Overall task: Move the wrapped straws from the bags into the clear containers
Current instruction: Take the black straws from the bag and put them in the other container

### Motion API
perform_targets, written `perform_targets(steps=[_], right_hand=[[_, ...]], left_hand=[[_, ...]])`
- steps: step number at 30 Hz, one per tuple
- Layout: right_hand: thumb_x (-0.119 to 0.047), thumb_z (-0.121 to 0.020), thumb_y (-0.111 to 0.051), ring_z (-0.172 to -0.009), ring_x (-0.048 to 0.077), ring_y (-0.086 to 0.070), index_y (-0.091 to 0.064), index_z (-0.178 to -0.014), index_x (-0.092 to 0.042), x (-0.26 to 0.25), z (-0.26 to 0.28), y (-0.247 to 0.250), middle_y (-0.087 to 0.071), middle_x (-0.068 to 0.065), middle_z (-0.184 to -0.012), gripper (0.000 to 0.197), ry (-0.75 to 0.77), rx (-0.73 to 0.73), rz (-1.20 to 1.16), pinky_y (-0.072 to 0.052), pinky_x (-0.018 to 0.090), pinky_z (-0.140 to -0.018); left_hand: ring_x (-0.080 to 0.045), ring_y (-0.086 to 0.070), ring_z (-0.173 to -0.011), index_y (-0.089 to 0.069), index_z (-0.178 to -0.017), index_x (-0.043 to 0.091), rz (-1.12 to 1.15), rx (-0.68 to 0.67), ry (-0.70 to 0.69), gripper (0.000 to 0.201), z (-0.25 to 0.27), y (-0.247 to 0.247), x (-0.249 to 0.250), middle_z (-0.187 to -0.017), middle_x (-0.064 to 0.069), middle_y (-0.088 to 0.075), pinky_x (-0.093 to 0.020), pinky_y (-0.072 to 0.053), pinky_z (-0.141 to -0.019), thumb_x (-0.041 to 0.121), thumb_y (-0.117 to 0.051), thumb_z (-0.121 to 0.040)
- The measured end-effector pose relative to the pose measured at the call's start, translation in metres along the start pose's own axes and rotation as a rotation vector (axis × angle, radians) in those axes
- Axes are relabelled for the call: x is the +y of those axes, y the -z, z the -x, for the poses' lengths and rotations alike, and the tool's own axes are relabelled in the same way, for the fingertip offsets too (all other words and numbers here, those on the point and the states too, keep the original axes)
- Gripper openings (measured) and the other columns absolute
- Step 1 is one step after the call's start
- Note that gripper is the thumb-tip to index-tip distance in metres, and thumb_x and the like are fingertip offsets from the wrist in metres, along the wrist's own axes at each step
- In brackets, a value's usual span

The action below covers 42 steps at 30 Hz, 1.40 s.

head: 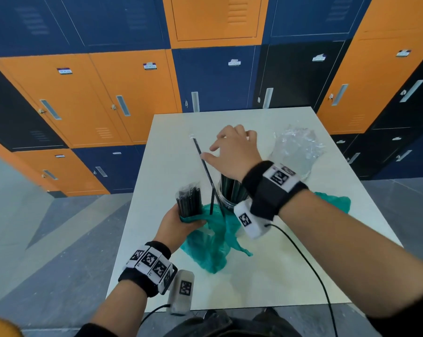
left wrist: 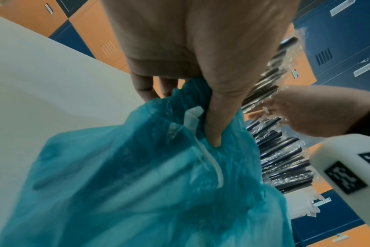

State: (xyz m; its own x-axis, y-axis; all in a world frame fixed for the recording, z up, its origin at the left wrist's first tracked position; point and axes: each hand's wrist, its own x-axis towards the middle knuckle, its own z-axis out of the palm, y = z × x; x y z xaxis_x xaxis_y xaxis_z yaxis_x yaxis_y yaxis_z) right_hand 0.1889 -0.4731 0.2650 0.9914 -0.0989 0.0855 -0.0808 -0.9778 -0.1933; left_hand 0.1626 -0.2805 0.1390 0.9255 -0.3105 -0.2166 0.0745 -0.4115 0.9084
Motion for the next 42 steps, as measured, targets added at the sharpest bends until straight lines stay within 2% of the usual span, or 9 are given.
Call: perform_targets(steps=[5, 10, 15, 20, 26, 31, 33, 38, 42], right_hand=[[-0.069, -0.086, -0.042, -0.123, 0.027, -0.038, -0.048, -0.064, -0.023, -0.013, -0.027, -0.008, -0.053, 0.002, -0.11, 0.051, -0.023, -0.289, 0.252, -0.016, 0.052, -0.106], [-0.054, -0.09, -0.048, -0.117, 0.025, -0.041, -0.051, -0.067, -0.022, -0.011, -0.027, -0.011, -0.049, -0.005, -0.076, 0.039, -0.096, -0.283, 0.117, -0.015, 0.051, -0.104], [-0.043, -0.098, -0.037, -0.101, 0.024, -0.05, -0.069, -0.088, -0.017, -0.004, -0.016, 0.018, -0.059, -0.002, -0.087, 0.042, -0.092, 0.013, -0.267, -0.027, 0.041, -0.088], [-0.021, -0.1, -0.046, -0.077, 0.012, -0.054, -0.06, -0.11, -0.009, 0.012, 0.019, 0.051, -0.054, -0.007, -0.082, 0.021, -0.072, 0.292, -0.879, -0.05, 0.032, -0.078], [-0.013, -0.097, -0.054, -0.075, 0.005, -0.057, -0.027, -0.144, -0.029, 0.028, 0.059, 0.035, -0.051, -0.014, -0.084, 0.056, -0.121, 0.376, -0.812, -0.051, 0.03, -0.083], [-0.006, -0.09, -0.062, -0.071, 0.012, -0.062, 0.0, -0.144, -0.051, 0.036, 0.08, 0.003, -0.055, -0.008, -0.089, 0.094, -0.125, 0.33, -0.724, -0.056, 0.032, -0.078], [-0.01, -0.088, -0.067, -0.075, 0.014, -0.058, -0.007, -0.145, -0.049, 0.04, 0.082, -0.009, -0.055, -0.006, -0.093, 0.091, -0.107, 0.317, -0.578, -0.053, 0.032, -0.076], [-0.028, -0.096, -0.055, -0.096, 0.024, -0.043, -0.057, -0.131, -0.026, 0.048, 0.085, -0.049, -0.059, -0.002, -0.115, 0.035, -0.015, 0.477, -0.088, -0.046, 0.042, -0.081], [-0.035, -0.097, -0.044, -0.109, 0.026, -0.04, -0.06, -0.126, -0.034, 0.046, 0.097, -0.069, -0.05, -0.002, -0.134, 0.034, -0.051, 0.44, 0.041, -0.034, 0.042, -0.09]], left_hand=[[-0.011, -0.069, -0.085, -0.067, -0.108, 0.016, 0.0, -0.01, -0.002, 0.036, 0.002, -0.002, 0.002, -0.093, 0.004, -0.073, -0.017, -0.051, -0.068, 0.013, -0.082, -0.075], [-0.013, -0.069, -0.085, -0.066, -0.107, 0.016, -0.004, 0.002, 0.004, 0.036, 0.004, -0.001, 0.002, -0.093, 0.003, -0.073, -0.02, -0.052, -0.07, 0.012, -0.082, -0.075], [-0.009, -0.067, -0.085, -0.066, -0.107, 0.018, -0.004, 0.012, 0.013, 0.035, 0.005, -0.001, 0.003, -0.094, 0.004, -0.071, -0.016, -0.051, -0.068, 0.012, -0.081, -0.076], [-0.009, -0.067, -0.085, -0.066, -0.105, 0.02, -0.01, 0.017, 0.014, 0.034, 0.004, -0.002, 0.003, -0.094, 0.004, -0.072, -0.016, -0.05, -0.068, 0.012, -0.082, -0.076], [-0.009, -0.067, -0.084, -0.066, -0.106, 0.018, -0.006, 0.014, 0.015, 0.034, 0.005, -0.005, 0.003, -0.093, 0.003, -0.071, -0.016, -0.051, -0.067, 0.012, -0.081, -0.076], [-0.01, -0.068, -0.085, -0.066, -0.108, 0.015, -0.007, 0.001, 0.012, 0.036, 0.006, -0.005, 0.002, -0.094, 0.002, -0.072, -0.018, -0.051, -0.068, 0.012, -0.081, -0.076], [-0.011, -0.068, -0.086, -0.067, -0.109, 0.015, -0.004, 0.002, 0.014, 0.037, 0.006, -0.004, 0.001, -0.096, 0.001, -0.073, -0.02, -0.051, -0.071, 0.012, -0.082, -0.076], [-0.005, -0.066, -0.084, -0.066, -0.107, 0.017, -0.019, 0.008, 0.001, 0.035, 0.007, -0.004, 0.002, -0.094, 0.005, -0.071, -0.012, -0.048, -0.065, 0.013, -0.082, -0.076], [-0.007, -0.067, -0.086, -0.066, -0.109, 0.015, -0.019, 0.011, -0.001, 0.037, 0.007, -0.003, 0.001, -0.095, 0.003, -0.072, -0.012, -0.048, -0.066, 0.013, -0.082, -0.076]])
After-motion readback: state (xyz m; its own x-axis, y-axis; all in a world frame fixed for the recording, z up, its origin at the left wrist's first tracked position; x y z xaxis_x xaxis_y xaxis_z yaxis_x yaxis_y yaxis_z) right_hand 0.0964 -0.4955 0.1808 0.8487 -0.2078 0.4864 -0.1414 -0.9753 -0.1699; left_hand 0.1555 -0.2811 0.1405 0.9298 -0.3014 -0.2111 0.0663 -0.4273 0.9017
